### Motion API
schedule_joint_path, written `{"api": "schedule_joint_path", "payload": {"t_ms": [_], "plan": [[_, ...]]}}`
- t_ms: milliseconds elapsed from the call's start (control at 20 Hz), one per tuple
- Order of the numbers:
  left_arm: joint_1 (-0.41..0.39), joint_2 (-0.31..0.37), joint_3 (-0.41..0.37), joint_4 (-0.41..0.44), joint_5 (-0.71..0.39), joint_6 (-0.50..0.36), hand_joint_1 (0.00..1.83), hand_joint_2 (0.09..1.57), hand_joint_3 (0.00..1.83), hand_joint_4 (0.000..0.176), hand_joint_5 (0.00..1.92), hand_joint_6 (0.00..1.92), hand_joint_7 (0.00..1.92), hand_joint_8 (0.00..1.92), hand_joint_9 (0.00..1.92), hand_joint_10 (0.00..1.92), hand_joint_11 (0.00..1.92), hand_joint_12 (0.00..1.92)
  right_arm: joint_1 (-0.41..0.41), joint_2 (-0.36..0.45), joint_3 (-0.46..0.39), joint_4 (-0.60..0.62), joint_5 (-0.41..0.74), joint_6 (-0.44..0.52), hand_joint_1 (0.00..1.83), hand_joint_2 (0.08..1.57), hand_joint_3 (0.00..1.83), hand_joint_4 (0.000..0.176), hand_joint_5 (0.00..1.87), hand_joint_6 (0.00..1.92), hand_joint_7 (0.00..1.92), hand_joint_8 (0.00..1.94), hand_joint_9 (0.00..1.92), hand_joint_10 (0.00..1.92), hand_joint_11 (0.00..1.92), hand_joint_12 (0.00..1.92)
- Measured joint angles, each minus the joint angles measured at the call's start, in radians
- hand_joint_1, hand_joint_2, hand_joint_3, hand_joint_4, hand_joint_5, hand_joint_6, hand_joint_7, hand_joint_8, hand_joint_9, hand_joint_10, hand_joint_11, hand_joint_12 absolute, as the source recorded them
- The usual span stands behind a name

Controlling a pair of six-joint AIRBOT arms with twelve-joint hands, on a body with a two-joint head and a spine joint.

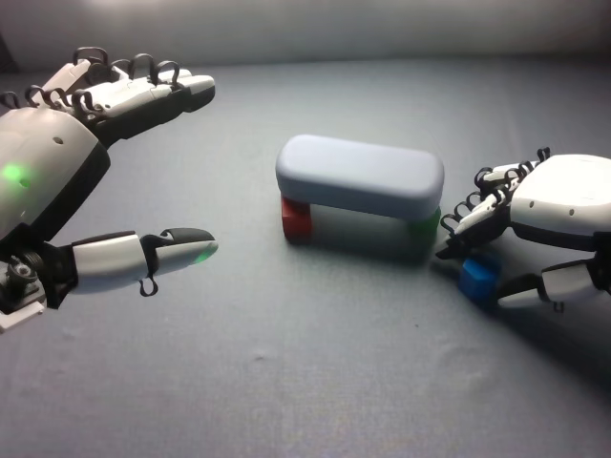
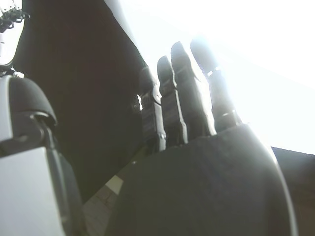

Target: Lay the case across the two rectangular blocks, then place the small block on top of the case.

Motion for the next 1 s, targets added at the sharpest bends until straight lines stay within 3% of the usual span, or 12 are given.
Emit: {"api": "schedule_joint_path", "payload": {"t_ms": [250,300,350,400,450,550,600,700,750,800,950,1000], "plan": [[0.0,-0.001,0.0,-0.002,0.001,0.0,0.88,0.96,0.0,0.0,0.41,0.0,0.41,0.0,0.42,0.0,0.0,1.11,0.006,-0.005,0.0,0.0,0.0,0.0,1.15,1.03,0.0,0.0,0.9,0.01,0.95,0.03,0.86,0.32,0.45,1.34],[0.0,-0.002,0.0,-0.002,0.0,-0.001,0.88,0.97,0.0,0.0,0.41,0.0,0.4,0.0,0.42,0.0,0.0,1.11,0.006,-0.006,0.0,0.0,0.001,0.0,1.16,1.11,0.0,0.0,0.99,0.73,0.99,0.04,0.86,0.41,0.51,1.31],[0.0,-0.002,0.0,-0.002,0.001,-0.002,0.88,0.97,0.0,0.0,0.41,0.0,0.41,0.0,0.42,0.0,0.0,1.12,0.006,-0.008,0.0,0.0,0.002,0.0,1.2,1.13,0.0,0.0,0.94,0.96,0.96,0.86,0.88,0.49,0.55,1.34],[0.0,-0.002,0.0,-0.003,0.001,-0.002,0.88,0.97,0.0,0.0,0.41,0.0,0.42,0.0,0.43,0.0,0.0,1.13,0.01,-0.011,0.0,0.001,0.0,-0.002,1.2,1.14,0.0,0.023,0.9,1.11,0.95,0.99,0.89,0.59,0.58,1.34],[0.0,-0.002,0.0,-0.003,0.0,-0.002,0.88,0.97,0.0,0.0,0.41,0.0,0.42,0.0,0.43,0.0,0.0,1.13,0.011,-0.013,0.0,0.001,0.001,-0.002,1.2,1.14,0.0,0.023,0.9,1.11,0.95,0.99,0.89,0.59,0.58,1.34],[0.0,-0.002,0.0,-0.001,0.0,-0.003,0.87,0.97,0.0,0.0,0.42,0.0,0.45,0.01,0.47,0.02,0.0,1.15,0.012,-0.016,0.0,-0.003,0.011,0.0,1.21,1.13,0.0,0.022,0.92,1.09,0.99,1.02,0.86,0.99,0.61,1.49],[0.0,-0.002,0.0,-0.002,0.0,-0.003,0.87,0.97,0.0,0.0,0.43,0.0,0.45,0.01,0.44,0.01,0.0,1.08,0.012,-0.016,0.0,-0.005,0.006,0.0,1.23,1.11,0.0,0.004,0.92,1.09,1.05,0.93,0.9,1.03,0.63,1.52],[0.0,-0.002,0.0,-0.003,0.0,-0.004,0.9,0.98,0.0,0.0,0.44,0.0,0.45,0.0,0.43,0.0,0.0,1.1,0.011,-0.016,0.0,-0.008,0.002,0.002,1.25,1.08,0.0,0.0,0.92,1.13,1.23,0.58,1.06,0.92,0.81,1.45],[0.002,-0.004,0.0,-0.003,-0.002,-0.004,0.93,0.99,0.0,0.0,0.44,0.0,0.44,0.0,0.43,0.0,0.0,1.08,0.011,-0.016,0.0,-0.007,0.004,0.002,1.25,1.07,0.0,0.0,0.95,1.08,1.24,0.57,1.08,0.93,0.81,1.51],[0.002,-0.004,-0.001,-0.003,0.0,-0.006,0.92,0.99,0.0,0.0,0.44,0.0,0.45,0.0,0.45,0.01,0.02,1.09,0.012,-0.016,0.0,-0.002,0.009,0.005,1.25,1.06,0.0,0.0,1.0,0.93,1.21,0.7,1.05,1.04,0.81,1.61],[0.013,-0.008,-0.001,-0.008,-0.002,-0.008,0.89,0.98,0.0,0.0,0.44,0.0,0.45,0.0,0.47,0.01,0.01,1.09,0.013,-0.009,-0.01,-0.02,0.018,0.033,1.25,1.08,0.0,0.0,0.95,0.98,1.16,0.81,1.0,1.07,0.77,1.59],[0.016,-0.008,-0.003,-0.012,-0.002,-0.007,0.9,0.98,0.0,0.0,0.45,0.0,0.46,0.01,0.47,0.01,0.0,1.07,0.027,0.004,-0.021,-0.037,0.024,0.035,1.26,1.08,0.0,0.0,1.07,0.7,1.07,1.07,0.96,1.28,0.8,1.69]]}}
